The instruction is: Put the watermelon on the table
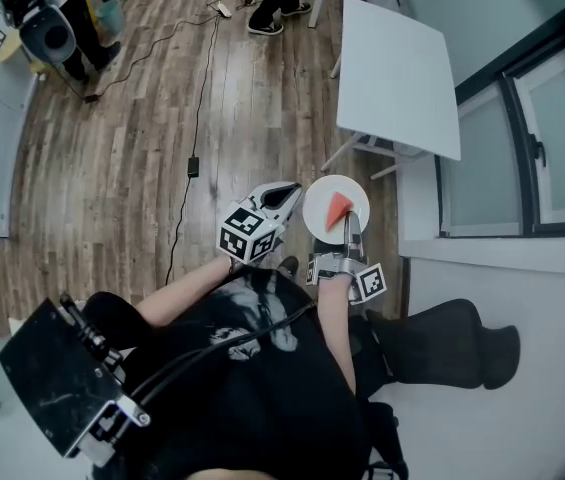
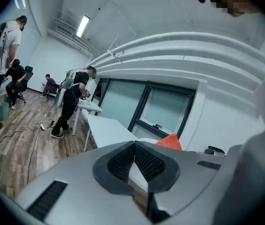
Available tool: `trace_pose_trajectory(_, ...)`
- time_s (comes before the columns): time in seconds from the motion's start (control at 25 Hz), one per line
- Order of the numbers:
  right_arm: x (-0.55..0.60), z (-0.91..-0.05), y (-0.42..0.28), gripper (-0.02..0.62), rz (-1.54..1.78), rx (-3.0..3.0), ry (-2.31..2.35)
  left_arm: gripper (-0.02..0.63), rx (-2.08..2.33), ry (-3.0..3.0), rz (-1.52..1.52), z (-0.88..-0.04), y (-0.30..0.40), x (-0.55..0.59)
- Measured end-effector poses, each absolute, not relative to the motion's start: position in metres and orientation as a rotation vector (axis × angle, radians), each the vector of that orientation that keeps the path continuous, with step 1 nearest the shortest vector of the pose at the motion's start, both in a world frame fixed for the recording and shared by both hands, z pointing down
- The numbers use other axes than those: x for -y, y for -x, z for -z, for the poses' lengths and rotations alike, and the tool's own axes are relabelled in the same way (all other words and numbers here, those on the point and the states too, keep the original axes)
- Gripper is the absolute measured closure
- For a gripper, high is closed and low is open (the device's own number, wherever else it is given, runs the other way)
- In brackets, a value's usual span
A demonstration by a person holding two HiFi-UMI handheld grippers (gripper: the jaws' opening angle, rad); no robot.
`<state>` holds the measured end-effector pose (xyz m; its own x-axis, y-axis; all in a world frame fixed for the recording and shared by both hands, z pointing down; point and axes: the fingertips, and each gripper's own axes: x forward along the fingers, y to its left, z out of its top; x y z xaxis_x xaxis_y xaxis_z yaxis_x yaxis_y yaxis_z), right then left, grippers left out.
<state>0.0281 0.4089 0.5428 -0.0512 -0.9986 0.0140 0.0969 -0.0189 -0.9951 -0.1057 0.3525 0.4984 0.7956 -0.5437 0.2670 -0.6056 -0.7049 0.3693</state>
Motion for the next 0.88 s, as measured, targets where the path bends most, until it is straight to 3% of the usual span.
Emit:
trace_pose_trajectory(0.56,-0.361,-0.550,-0.002,0.565,1.292,-1.173,1.151,0.600,0.745,-2.517,-0.239,-0.526,0.127,-0.306)
trace_pose_trajectory(0.88,-0.242,-0.568,-0.062,0.565,1.317,-1.158,1.125,0.601,0.780,-2.468,-0.282,-0.548,0.072,-0.196)
